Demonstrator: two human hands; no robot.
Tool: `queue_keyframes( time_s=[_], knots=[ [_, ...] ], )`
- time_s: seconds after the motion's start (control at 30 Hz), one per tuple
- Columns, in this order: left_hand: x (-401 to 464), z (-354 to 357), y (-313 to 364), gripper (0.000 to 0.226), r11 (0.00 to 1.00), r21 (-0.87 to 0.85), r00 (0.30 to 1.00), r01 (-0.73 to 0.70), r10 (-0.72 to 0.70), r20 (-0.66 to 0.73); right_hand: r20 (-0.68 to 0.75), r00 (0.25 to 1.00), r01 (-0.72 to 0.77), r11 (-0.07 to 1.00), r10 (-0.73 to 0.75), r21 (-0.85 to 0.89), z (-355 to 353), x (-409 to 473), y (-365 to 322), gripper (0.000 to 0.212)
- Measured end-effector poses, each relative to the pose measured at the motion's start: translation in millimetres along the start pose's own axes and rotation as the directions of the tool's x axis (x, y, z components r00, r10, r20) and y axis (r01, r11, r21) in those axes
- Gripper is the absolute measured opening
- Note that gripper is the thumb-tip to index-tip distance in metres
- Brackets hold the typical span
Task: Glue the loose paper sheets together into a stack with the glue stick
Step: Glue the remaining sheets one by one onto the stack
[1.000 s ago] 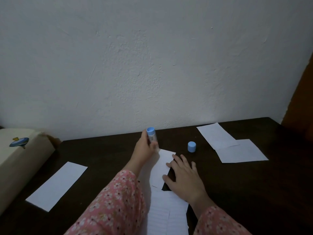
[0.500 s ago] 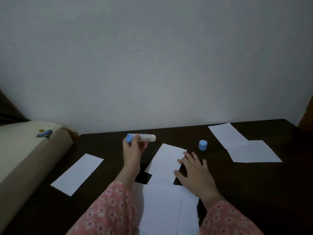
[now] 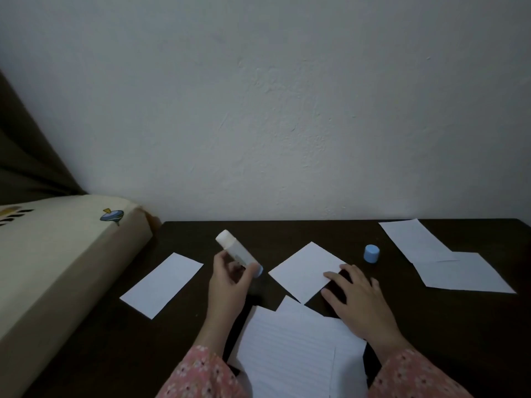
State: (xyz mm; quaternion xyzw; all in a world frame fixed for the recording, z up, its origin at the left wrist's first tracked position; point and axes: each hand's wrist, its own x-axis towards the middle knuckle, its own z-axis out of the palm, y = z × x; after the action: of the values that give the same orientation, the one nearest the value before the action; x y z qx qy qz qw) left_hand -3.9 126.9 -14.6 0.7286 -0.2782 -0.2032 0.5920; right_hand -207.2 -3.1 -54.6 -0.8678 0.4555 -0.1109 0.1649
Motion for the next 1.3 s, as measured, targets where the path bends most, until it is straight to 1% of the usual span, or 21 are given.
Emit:
queue_keyframes(
  time_s=[0.1,0.23,0.47,0.5,0.57,0.6,0.63,0.67,0.7,0.73,0.77,0.8,0.83,0.87,0.9,0.93,0.97,1.03,1.17,1.23,1.3],
  knots=[
    [1.8,1.3,-7.7,0.056,0.984,0.171,0.999,-0.04,0.046,-0.029,-0.005,1.0,-0.01,1.0,0.01,0.011,-1.4,-2.3,-0.8,0.047],
    [4.3,4.1,-15.8,0.056,0.965,0.257,0.998,-0.048,0.058,-0.03,-0.007,1.0,-0.012,0.999,0.012,0.039,-3.7,-5.4,-1.8,0.046],
    [9.2,5.2,-22.1,0.056,0.97,0.243,0.999,-0.023,0.03,-0.028,0.025,0.998,0.061,0.998,-0.061,0.006,0.5,-0.6,1.1,0.051],
    [8.6,4.5,-22.9,0.059,0.973,0.231,0.999,-0.015,0.022,-0.029,0.021,0.998,0.062,0.998,-0.062,0.0,1.2,-0.5,1.5,0.051],
    [5.5,3.5,-23.0,0.073,0.983,0.185,0.998,-0.008,0.02,-0.064,-0.005,0.998,0.065,0.998,-0.065,-0.018,2.3,-0.3,2.1,0.05],
    [3.8,2.7,-21.4,0.078,0.98,0.197,0.991,-0.022,0.048,-0.125,-0.018,0.998,0.066,0.997,-0.066,-0.027,2.5,0.0,2.3,0.049],
    [1.4,1.4,-18.4,0.076,0.967,0.25,0.973,-0.051,0.104,-0.204,-0.029,0.997,0.068,0.997,-0.069,-0.037,2.7,0.1,2.4,0.048],
    [-2.3,0.4,-13.8,0.068,0.942,0.32,0.944,-0.102,0.194,-0.269,-0.039,0.997,0.072,0.996,-0.074,-0.05,2.6,-0.1,2.4,0.047],
    [-7.9,-0.1,-8.6,0.056,0.91,0.376,0.911,-0.178,0.296,-0.287,-0.047,0.996,0.074,0.995,-0.077,-0.063,2.7,-1.1,2.5,0.046],
    [-14.9,1.4,-2.9,0.043,0.877,0.4,0.894,-0.266,0.38,-0.238,-0.06,0.995,0.075,0.994,-0.08,-0.073,2.7,-2.3,2.5,0.045],
    [-23.9,4.7,1.7,0.031,0.841,0.41,0.889,-0.354,0.438,-0.133,-0.076,0.994,0.075,0.994,-0.081,-0.08,2.4,-3.8,2.6,0.044],
    [-35.3,10.2,5.9,0.021,0.803,0.416,0.884,-0.427,0.467,0.006,-0.093,0.992,0.072,0.994,-0.08,-0.085,1.8,-5.1,2.5,0.043],
    [-47.9,17.6,7.6,0.017,0.771,0.429,0.879,-0.47,0.453,0.148,-0.105,0.992,0.066,0.994,-0.075,-0.09,0.4,-6.4,2.1,0.042],
    [-60.0,25.8,7.5,0.02,0.758,0.445,0.879,-0.477,0.399,0.263,-0.107,0.992,0.06,0.993,-0.07,-0.098,-1.5,-7.3,1.4,0.041],
    [-69.9,33.7,5.1,0.025,0.753,0.474,0.884,-0.456,0.321,0.34,-0.101,0.993,0.056,0.993,-0.066,-0.107,-3.4,-8.1,0.8,0.04],
    [-76.5,40.9,1.1,0.032,0.727,0.531,0.888,-0.436,0.249,0.388,-0.088,0.994,0.053,0.992,-0.063,-0.115,-4.8,-9.0,0.6,0.041],
    [-80.6,46.6,-2.6,0.038,0.675,0.594,0.883,-0.437,0.196,0.427,-0.074,0.995,0.051,0.991,-0.06,-0.12,-5.4,-10.1,0.6,0.041],
    [-84.6,50.9,-5.0,0.042,0.591,0.666,0.873,-0.455,0.147,0.465,-0.044,0.998,0.047,0.992,-0.052,-0.121,-6.8,-13.4,1.5,0.044],
    [-89.6,52.5,-2.7,0.046,0.575,0.695,0.883,-0.433,0.113,0.457,0.011,0.998,0.07,0.991,-0.069,-0.113,-12.2,-21.7,6.7,0.046],
    [-90.8,54.9,3.0,0.046,0.559,0.719,0.889,-0.414,0.077,0.452,0.033,0.994,0.107,0.99,-0.105,-0.09,-17.5,-24.3,10.7,0.044],
    [-87.8,59.9,10.0,0.045,0.538,0.747,0.891,-0.39,0.016,0.453,-0.002,0.99,0.143,0.988,-0.143,-0.052,-23.4,-27.7,18.7,0.041]
  ],
)
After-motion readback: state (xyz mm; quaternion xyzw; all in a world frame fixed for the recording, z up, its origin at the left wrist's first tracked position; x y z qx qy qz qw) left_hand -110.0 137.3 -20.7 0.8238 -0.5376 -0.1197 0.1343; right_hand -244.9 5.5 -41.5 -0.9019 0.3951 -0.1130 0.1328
